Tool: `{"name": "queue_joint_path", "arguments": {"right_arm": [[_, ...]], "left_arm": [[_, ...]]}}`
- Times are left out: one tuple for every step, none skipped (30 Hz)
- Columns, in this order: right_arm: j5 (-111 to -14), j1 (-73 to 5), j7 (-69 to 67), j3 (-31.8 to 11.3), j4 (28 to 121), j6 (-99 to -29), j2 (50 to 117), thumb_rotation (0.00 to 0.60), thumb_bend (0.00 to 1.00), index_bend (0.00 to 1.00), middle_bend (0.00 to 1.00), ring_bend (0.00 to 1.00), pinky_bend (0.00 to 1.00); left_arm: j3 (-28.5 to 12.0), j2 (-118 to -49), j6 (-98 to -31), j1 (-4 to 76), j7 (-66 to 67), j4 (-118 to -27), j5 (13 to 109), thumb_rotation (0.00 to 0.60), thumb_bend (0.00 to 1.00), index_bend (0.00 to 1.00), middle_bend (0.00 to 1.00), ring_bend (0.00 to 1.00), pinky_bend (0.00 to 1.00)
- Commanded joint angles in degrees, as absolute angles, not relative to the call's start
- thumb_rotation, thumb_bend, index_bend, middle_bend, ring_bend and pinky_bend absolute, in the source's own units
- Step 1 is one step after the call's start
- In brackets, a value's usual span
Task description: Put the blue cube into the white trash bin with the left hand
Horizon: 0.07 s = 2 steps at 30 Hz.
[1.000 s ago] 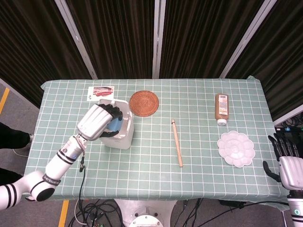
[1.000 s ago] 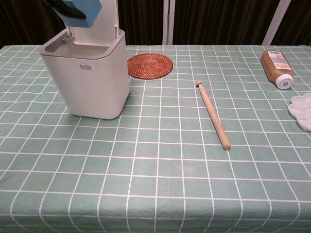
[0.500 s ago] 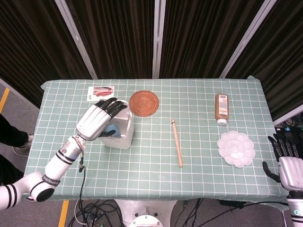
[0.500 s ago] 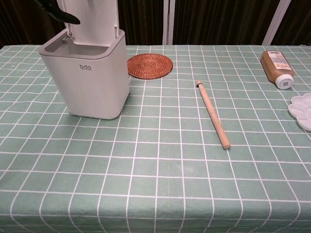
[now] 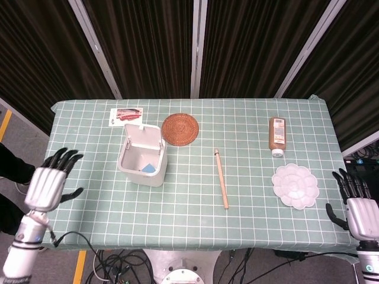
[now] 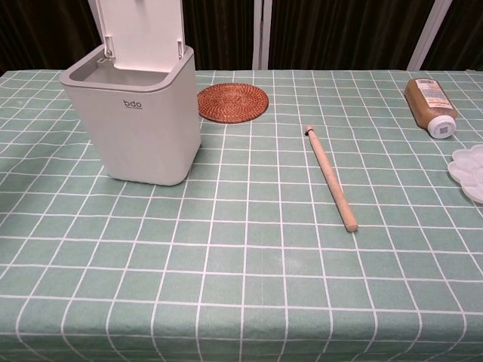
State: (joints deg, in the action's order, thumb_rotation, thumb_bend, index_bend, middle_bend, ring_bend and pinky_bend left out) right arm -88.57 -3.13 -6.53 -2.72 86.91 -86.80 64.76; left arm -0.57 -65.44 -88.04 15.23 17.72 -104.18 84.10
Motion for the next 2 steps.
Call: {"name": "queue_joint_path", "arguments": {"right_arm": [[-89.7,-3.0,-6.0,-1.2,87.1,-85.9,65.6,0.600,0.29,0.00,0.00,0.00,0.00],[-89.6,-3.0,-4.7,-0.7,87.2,-85.1,65.8,0.600,0.28,0.00,0.00,0.00,0.00]], "left_arm": [[4.6,-67.7,-92.1,8.2,14.0,-98.2,82.8,0.600,0.00,0.06,0.03,0.00,0.12],[4.6,-68.3,-92.0,7.6,13.9,-96.3,82.3,0.600,0.00,0.03,0.01,0.00,0.10]]}}
